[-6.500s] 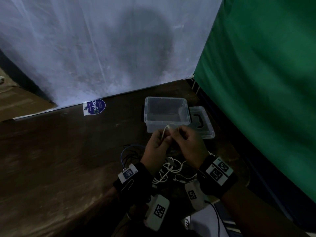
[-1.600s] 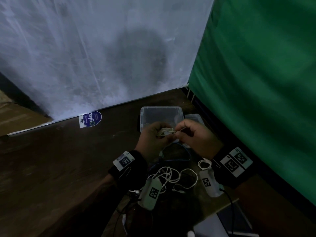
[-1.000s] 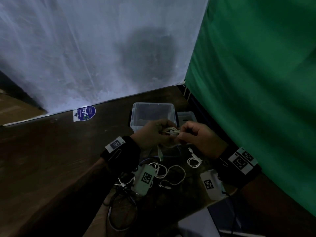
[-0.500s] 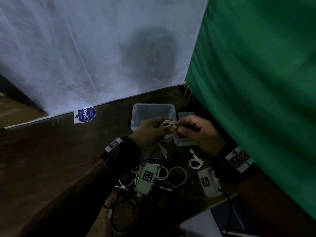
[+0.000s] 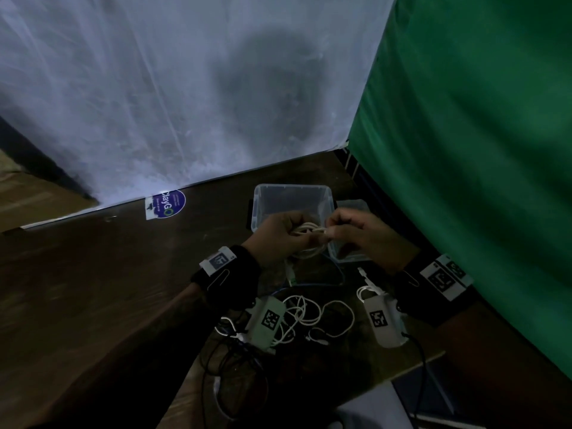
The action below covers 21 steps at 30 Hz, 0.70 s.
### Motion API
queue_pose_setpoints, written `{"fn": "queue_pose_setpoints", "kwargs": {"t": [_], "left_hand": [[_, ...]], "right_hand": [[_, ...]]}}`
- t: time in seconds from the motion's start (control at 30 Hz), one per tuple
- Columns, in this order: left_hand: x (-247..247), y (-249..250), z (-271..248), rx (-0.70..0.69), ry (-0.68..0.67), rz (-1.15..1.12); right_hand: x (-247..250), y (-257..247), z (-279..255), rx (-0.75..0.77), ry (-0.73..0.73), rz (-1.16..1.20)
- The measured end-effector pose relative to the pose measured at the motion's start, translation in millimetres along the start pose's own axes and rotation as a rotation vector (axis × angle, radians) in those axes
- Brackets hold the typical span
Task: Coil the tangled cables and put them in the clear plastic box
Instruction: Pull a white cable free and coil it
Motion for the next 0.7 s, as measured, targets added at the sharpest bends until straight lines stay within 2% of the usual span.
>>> {"fn": "queue_pose_setpoints", "kwargs": {"t": [0.17,0.4,0.47,0.6,0.7], "left_hand": [[7,-2,-3,-0.054,-0.058,0.033],[16,-2,-7,-0.109,-0.01,0.05],[19,-5,-7,-0.081,0.009,-0.027],[22,-8,-9,-0.012,0.039,-0.347],[18,-8,-12,0.002,0.019,-0.449]], "right_hand": [[-9,4,6,-0.062,-0.045,0.114],[-15,0,8,-0.001,-0.028,0.085],[-16,-6,7,0.062,0.02,0.1],[-22,-9,4,0.127,0.056,0.256],[-22,-11,5,0.151,0.102,0.178]]}}
Point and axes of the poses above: each hand's wrist, its own z-axis towards the middle knuckle, its own x-axis out of the back of the hand, y = z × x, the point moved 7 cm from there along z, towards the middle knuckle, and after that the axes turned 11 degrees about z, right-handed, at the moved point
